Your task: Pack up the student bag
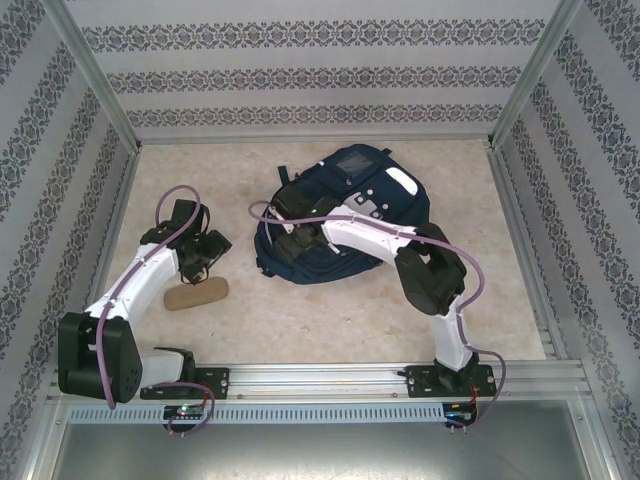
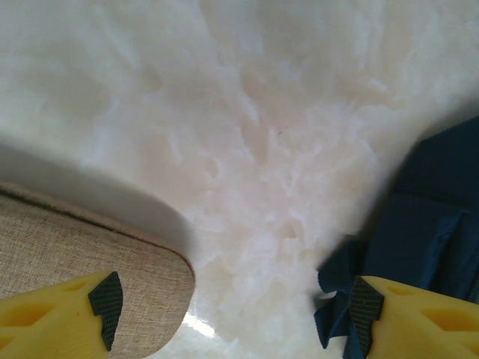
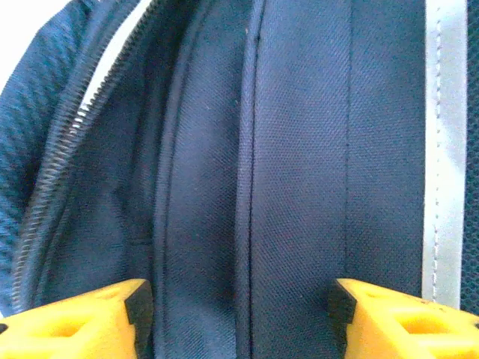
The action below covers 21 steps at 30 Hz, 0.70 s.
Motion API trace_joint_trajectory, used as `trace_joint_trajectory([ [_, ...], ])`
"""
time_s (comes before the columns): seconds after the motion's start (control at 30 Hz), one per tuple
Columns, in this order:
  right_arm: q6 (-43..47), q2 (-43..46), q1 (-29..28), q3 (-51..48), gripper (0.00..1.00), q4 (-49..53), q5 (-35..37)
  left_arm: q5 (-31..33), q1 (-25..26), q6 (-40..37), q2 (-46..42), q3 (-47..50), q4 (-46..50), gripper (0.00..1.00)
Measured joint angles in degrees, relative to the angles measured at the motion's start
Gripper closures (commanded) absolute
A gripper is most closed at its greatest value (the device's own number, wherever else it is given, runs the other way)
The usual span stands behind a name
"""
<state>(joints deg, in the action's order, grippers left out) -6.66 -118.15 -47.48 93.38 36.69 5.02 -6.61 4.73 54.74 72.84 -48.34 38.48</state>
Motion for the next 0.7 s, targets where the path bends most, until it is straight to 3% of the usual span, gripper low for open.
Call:
trace_joint_trajectory([
  [0.1,1.20,-0.63,-0.68,0.63,0.51,0.52,3.41,0.02,0.00,2.14,0.00,1.53,0.13,0.19],
  [0.23,2.58,-1.16,-0.90,0.63,0.81,0.61,7.04,0.04,0.00,5.01,0.00,2.78,1.09,0.18],
  [0.37,2.62,-1.16,-1.27,0.63,0.98,0.44,8.02,0.59,0.00,7.93,0.00,2.80,2.25,0.18],
  [0.7,1.95,1.11,-1.38,0.26,1.00,0.52,8.15,2.40,-0.66,12.07,0.00,3.72,4.66,0.18],
])
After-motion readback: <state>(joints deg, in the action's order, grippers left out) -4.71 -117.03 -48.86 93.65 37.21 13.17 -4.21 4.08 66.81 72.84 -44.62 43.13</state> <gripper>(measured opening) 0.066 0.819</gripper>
